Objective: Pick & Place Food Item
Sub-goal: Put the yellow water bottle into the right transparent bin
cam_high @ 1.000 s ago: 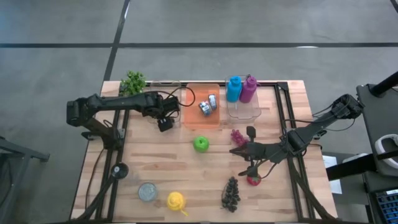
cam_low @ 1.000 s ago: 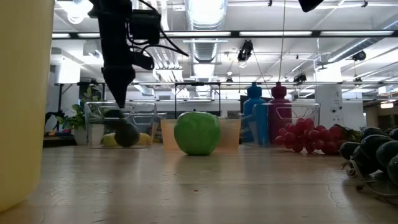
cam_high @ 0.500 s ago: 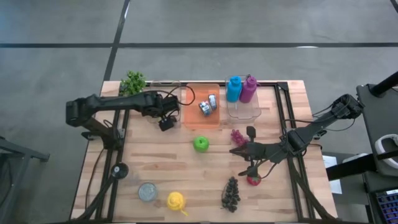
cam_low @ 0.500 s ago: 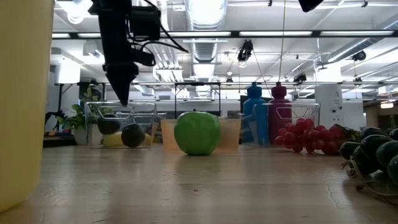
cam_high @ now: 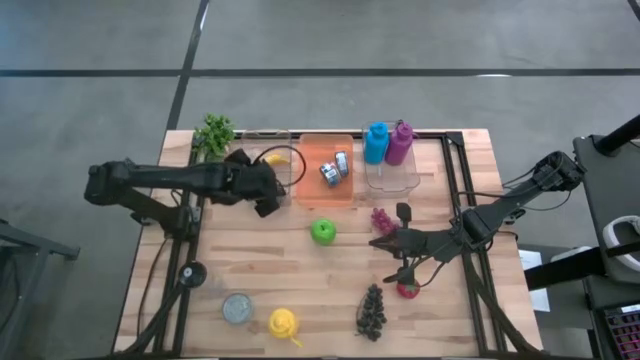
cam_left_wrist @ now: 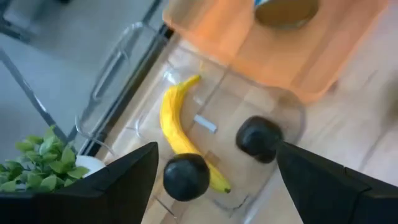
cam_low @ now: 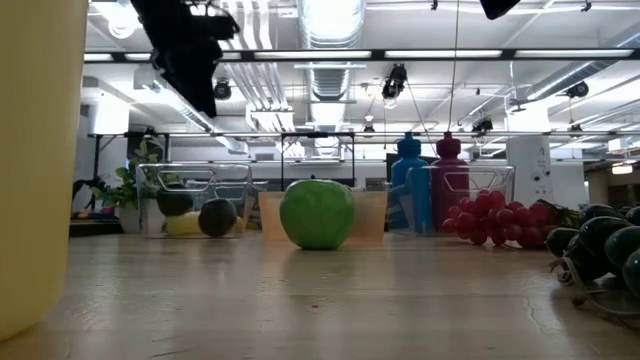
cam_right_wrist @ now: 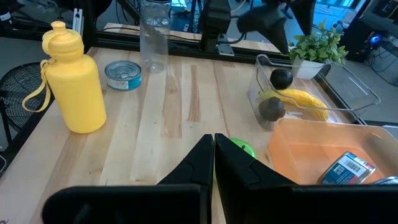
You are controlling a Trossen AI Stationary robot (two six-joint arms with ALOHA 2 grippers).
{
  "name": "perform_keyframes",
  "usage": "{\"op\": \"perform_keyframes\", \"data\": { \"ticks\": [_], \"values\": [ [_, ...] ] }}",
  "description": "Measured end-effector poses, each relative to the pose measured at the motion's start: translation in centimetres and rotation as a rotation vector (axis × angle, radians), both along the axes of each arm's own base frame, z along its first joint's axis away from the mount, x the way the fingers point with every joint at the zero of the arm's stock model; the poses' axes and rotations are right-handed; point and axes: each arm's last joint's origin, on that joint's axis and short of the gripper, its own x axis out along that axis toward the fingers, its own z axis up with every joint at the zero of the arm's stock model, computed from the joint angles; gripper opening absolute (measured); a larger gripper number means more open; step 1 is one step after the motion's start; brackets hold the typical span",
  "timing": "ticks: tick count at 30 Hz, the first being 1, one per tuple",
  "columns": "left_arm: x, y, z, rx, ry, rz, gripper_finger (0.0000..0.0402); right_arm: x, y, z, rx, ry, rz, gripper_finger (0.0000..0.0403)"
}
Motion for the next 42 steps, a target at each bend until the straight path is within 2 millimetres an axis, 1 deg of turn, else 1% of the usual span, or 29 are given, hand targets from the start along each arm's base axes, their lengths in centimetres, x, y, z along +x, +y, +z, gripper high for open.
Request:
{"op": "perform_keyframes", "data": {
  "ticks": [6, 10, 14, 19, 25, 29, 42],
  "values": [
    [0.0, -3.1, 0.2, 0.031, -0.062, -0.043, 0.0316, 0.0, 0.0, 0.0, 0.000, 0.000, 0.001, 0.0008],
    [-0.1, -5.1, 0.3, 0.087, -0.105, -0.074, 0.0311, 0.0, 0.0, 0.0, 0.000, 0.000, 0.001, 0.0008],
    [-0.3, -6.7, 0.5, 0.146, -0.166, -0.077, 0.0311, 0.0, 0.0, 0.0, 0.000, 0.000, 0.001, 0.0008],
    [-0.4, -8.2, 0.5, 0.163, -0.215, -0.107, 0.0318, 0.0, 0.0, 0.0, 0.000, 0.000, 0.000, 0.0008],
    [-0.4, -9.0, 0.6, 0.169, -0.242, -0.135, 0.0323, 0.0, 0.0, 0.0, 0.000, 0.000, 0.000, 0.0008],
    [-0.4, -9.0, 0.6, 0.171, -0.241, -0.138, 0.0323, 0.0, 0.0, 0.0, 0.000, 0.000, 0.000, 0.0008],
    [-0.5, -9.4, 0.6, 0.159, -0.260, -0.135, 0.0305, 0.0, 0.0, 0.0, 0.000, 0.000, 0.000, 0.0008]
  ]
}}
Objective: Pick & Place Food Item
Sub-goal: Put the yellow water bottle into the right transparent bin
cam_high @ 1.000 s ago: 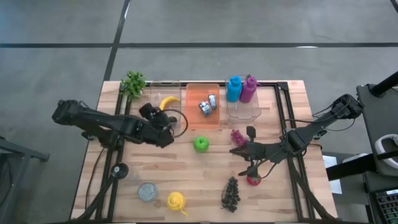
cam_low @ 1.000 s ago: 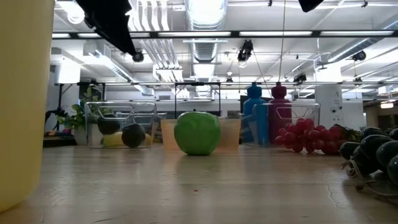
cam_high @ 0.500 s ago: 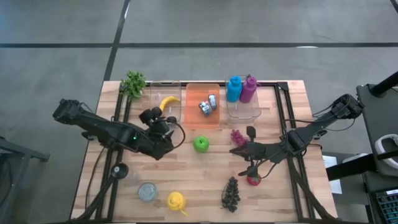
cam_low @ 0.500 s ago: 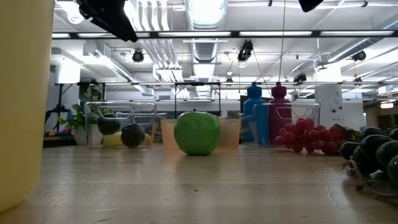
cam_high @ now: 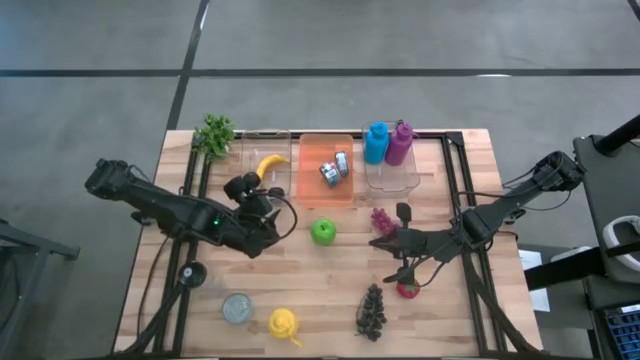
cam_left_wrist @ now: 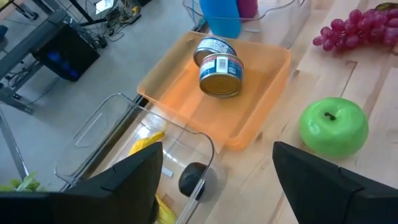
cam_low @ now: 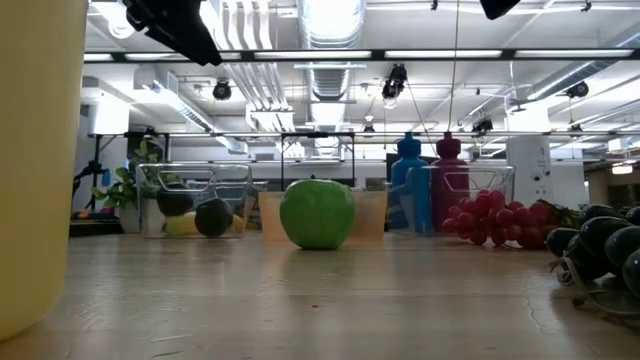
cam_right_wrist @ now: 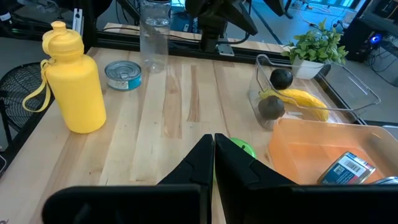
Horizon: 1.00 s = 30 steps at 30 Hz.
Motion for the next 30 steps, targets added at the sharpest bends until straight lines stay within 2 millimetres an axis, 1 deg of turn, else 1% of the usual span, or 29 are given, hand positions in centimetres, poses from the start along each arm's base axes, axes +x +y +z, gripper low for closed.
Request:
{"op": "perform_keyframes", "data": {
  "ticks": [4, 9, 11, 17, 21, 27, 30],
  "values": [
    [-0.2, -0.8, -0.3, -0.006, -0.020, -0.024, 0.0300, 0.0, 0.0, 0.0, 0.000, 0.000, 0.000, 0.0008],
    [-0.6, -2.2, -2.0, 0.018, -0.048, -0.073, 0.0300, 0.0, 0.0, 0.0, 0.000, 0.000, 0.000, 0.0008],
    [-0.7, -2.5, -2.5, 0.031, -0.037, -0.097, 0.0302, 0.0, 0.0, 0.0, 0.000, 0.000, 0.000, 0.0008],
    [-0.7, -2.5, -2.3, 0.048, -0.024, -0.117, 0.0308, 0.0, 0.0, 0.0, 0.000, 0.000, 0.000, 0.0008],
    [-0.7, -2.5, -2.4, 0.031, -0.016, -0.128, 0.0304, 0.0, 0.0, 0.0, 0.000, 0.000, 0.001, 0.0008],
    [-0.6, -3.0, -2.6, -0.061, 0.055, -0.238, 0.0293, 0.0, 0.0, 0.0, 0.000, 0.000, 0.001, 0.0008],
    [-0.6, -3.4, -2.6, -0.078, 0.073, -0.281, 0.0288, 0.0, 0.0, 0.0, 0.000, 0.000, 0.001, 0.0008]
  ]
}}
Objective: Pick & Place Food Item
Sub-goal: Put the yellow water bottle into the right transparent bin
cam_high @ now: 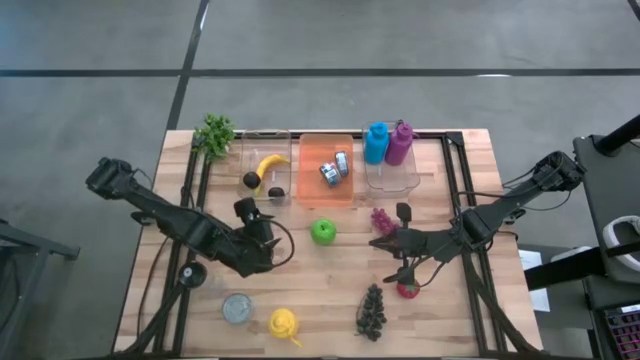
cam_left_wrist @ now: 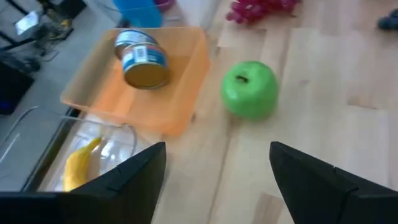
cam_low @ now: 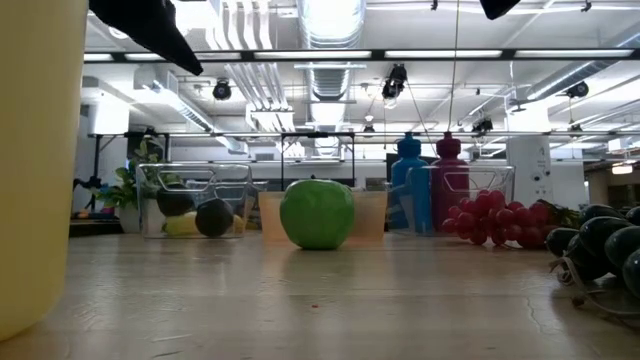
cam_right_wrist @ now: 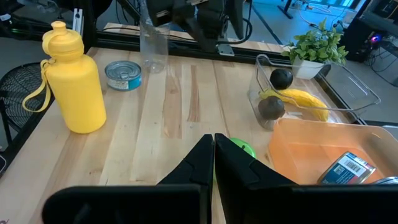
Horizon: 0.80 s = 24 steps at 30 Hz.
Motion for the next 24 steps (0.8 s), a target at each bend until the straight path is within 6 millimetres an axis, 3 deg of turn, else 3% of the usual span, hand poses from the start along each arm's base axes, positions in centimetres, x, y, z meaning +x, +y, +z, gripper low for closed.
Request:
{"op": "perform_keyframes", "data": {
  "ticks": [12, 24],
  "values": [
    [-0.7, -3.2, 0.1, 0.024, 0.009, -0.278, 0.0272, 0.0, 0.0, 0.0, 0.000, 0.000, 0.000, 0.0008],
    [-0.8, -4.1, -0.3, -0.121, 0.050, -0.400, 0.0266, 0.0, 0.0, 0.0, -0.006, 0.000, 0.001, 0.0008]
  ]
}}
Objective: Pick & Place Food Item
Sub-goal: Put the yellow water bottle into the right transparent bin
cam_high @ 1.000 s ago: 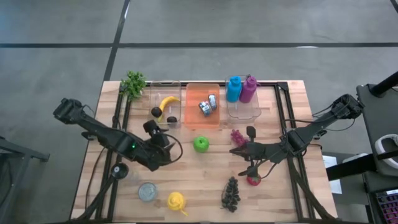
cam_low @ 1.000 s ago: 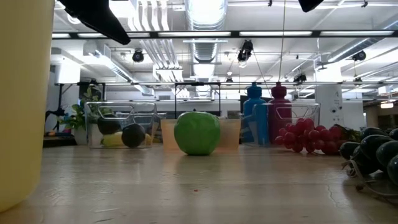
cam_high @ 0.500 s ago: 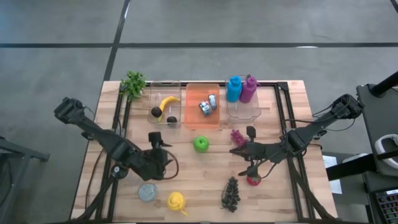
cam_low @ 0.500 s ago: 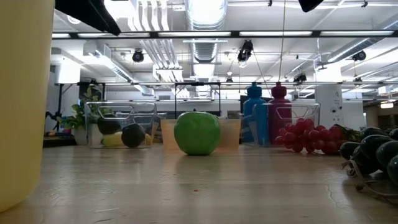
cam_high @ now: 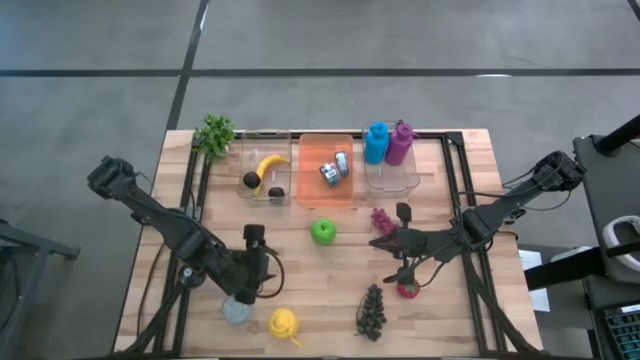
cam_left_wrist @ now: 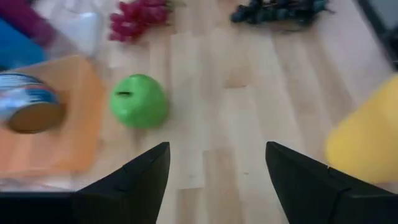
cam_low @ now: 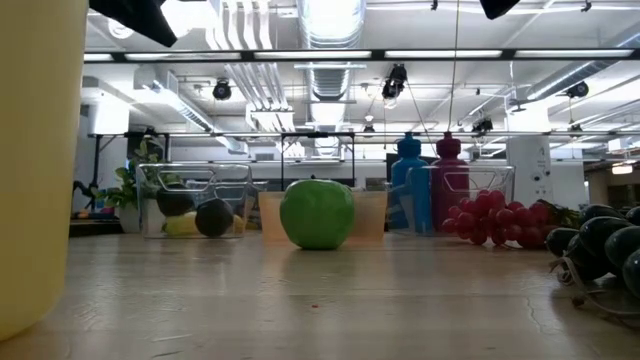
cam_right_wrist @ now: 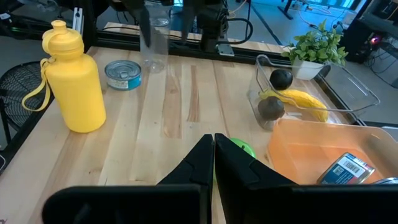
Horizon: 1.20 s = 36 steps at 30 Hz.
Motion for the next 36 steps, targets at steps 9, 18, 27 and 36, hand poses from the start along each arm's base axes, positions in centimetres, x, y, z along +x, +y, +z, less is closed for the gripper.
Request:
{"op": "perform_keyframes", "data": {
  "ticks": [9, 18, 27, 36],
  "values": [
    [0.2, -0.9, -0.6, -0.088, 0.021, -0.237, 0.0249, 0.0, 0.0, 0.0, -0.003, 0.000, 0.001, 0.0008],
    [0.1, -1.3, -1.4, -0.176, 0.048, -0.338, 0.0240, 0.0, 0.0, 0.0, -0.004, 0.001, 0.002, 0.0008],
    [0.3, -1.8, -1.2, -0.249, 0.046, -0.393, 0.0239, 0.0, 0.0, 0.0, -0.005, 0.001, 0.003, 0.0008],
    [0.8, -2.5, -2.1, -0.295, 0.094, -0.446, 0.0239, 0.0, 0.0, 0.0, -0.005, 0.001, 0.003, 0.0008]
  ]
}}
